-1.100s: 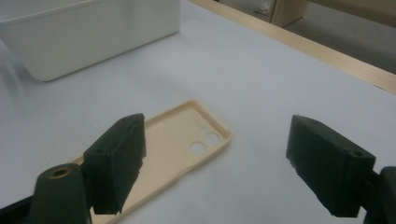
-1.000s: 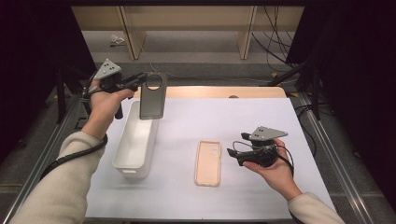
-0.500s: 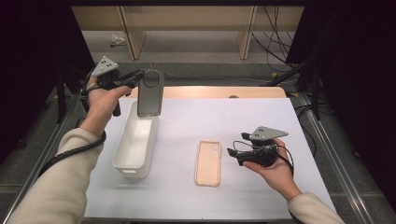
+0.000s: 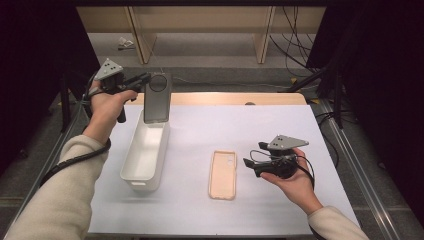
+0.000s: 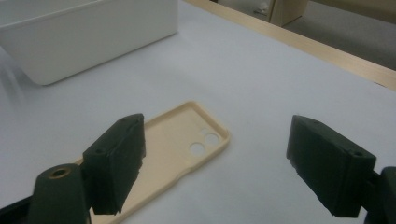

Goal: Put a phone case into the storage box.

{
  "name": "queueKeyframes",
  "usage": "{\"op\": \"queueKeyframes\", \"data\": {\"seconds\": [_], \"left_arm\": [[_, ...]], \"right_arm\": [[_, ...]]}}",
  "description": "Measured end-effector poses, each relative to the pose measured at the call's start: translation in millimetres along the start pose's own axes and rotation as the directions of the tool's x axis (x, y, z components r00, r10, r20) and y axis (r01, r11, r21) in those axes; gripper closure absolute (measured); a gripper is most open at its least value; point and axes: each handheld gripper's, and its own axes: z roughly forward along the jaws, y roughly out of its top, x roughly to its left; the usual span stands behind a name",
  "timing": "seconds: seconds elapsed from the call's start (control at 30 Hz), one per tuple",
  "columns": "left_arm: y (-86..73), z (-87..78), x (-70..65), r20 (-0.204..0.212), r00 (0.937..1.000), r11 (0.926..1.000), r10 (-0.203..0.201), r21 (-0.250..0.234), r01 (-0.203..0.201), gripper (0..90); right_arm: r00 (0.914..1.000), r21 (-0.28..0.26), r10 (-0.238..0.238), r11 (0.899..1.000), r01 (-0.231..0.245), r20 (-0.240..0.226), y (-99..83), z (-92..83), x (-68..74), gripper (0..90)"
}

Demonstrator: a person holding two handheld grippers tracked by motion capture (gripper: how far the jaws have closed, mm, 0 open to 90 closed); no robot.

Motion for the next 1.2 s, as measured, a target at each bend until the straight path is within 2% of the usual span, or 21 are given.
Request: {"op": "queueKeyframes", "data": {"seconds": [0.6, 0.8, 1.2], "left_arm": [[-5.2, -2.3, 11.5, -0.021, 0.9997, 0.9999, -0.011, -0.002, 0.011, 81.5], [-5.7, -2.0, 13.1, -0.020, 0.9996, 0.9998, -0.019, -0.001, 0.019, 81.5], [-6.5, -2.3, 19.9, -0.015, 0.9998, 0.9998, -0.010, -0.017, 0.010, 81.5]], "right_arm": [[0.9999, -0.005, 0.012, 1.000, -0.012, -0.010, -0.2, 0.1, -0.4, 20.3], [0.9995, -0.011, 0.024, 1.000, -0.024, -0.019, -0.2, 0.1, -1.1, 20.3], [0.9991, -0.011, 0.035, 0.999, -0.035, -0.022, -0.5, -0.2, -2.0, 20.0]]}}
